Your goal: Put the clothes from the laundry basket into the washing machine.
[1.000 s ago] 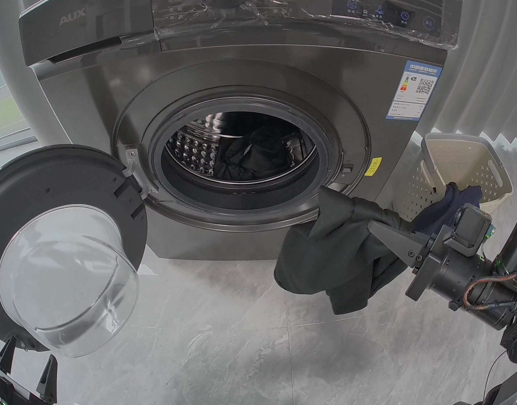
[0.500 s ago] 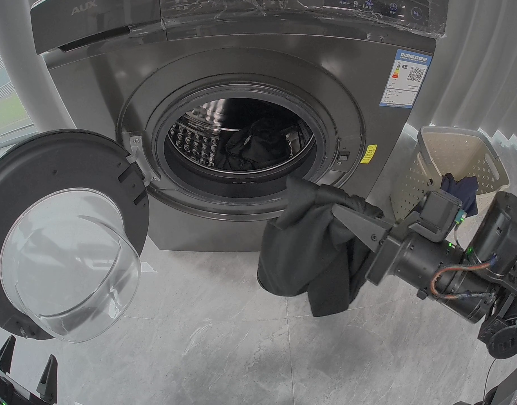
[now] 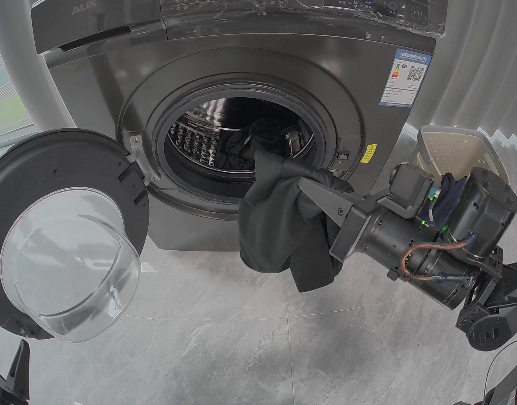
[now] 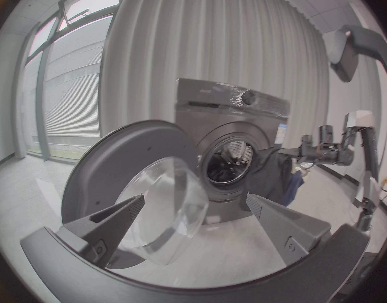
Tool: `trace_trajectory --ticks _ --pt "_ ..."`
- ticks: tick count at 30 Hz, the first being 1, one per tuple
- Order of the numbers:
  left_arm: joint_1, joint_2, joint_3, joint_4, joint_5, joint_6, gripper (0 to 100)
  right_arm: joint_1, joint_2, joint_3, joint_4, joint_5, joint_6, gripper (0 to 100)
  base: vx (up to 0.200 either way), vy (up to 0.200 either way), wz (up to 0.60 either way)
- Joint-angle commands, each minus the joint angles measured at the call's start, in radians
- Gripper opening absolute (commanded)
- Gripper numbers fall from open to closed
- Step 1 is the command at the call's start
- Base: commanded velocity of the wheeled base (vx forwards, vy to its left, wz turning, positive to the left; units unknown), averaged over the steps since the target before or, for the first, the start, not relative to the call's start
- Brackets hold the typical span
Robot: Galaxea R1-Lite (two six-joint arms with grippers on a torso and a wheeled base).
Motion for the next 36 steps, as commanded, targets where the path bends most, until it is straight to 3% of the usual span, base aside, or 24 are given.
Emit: trace_trajectory --ticks 1,4,7,9,12,15,22,25,29,36 --pt "0.0 0.182 0.083 0.016 -0.302 0.016 100 0.021 0.067 -0.109 0.0 -0.01 0.0 0 0.0 0.0 0.0" --pt "0.007 0.238 0.083 0.014 -0.415 0.016 100 0.03 0.07 -0.128 0.001 -0.018 0.0 0 0.0 0.0 0.0" --pt "-0.01 0.379 0.044 -0.038 -0.464 0.025 100 0.028 0.098 -0.154 -0.003 -0.019 0.006 0 0.0 0.0 0.0" --pt "-0.022 0.488 0.022 -0.112 -0.47 0.04 100 0.03 0.12 -0.163 -0.014 -0.021 0.008 0 0.0 0.0 0.0" --pt "-0.056 0.669 -0.007 -0.28 -0.467 0.047 100 0.03 0.14 -0.184 -0.017 -0.021 0.011 0 0.0 0.0 0.0" --pt "-0.142 0.845 -0.047 -0.424 -0.457 0.039 100 0.028 0.146 -0.189 -0.029 -0.024 0.009 0 0.0 0.0 0.0" --pt "-0.356 1.103 -0.114 -0.489 -0.38 0.028 100 0.015 0.129 -0.169 -0.031 -0.033 0.009 0 0.0 0.0 0.0" --pt "-0.413 1.199 -0.144 -0.538 -0.358 0.005 100 0.011 0.113 -0.167 -0.029 -0.033 0.011 0 0.0 0.0 0.0" --pt "-0.435 1.336 -0.176 -0.676 -0.355 -0.019 100 0.013 0.11 -0.169 -0.029 -0.031 0.011 0 0.0 0.0 0.0" --pt "-0.435 1.531 -0.193 -0.895 -0.311 -0.026 100 0.018 0.113 -0.183 -0.031 -0.027 0.009 0 0.0 0.0 0.0"
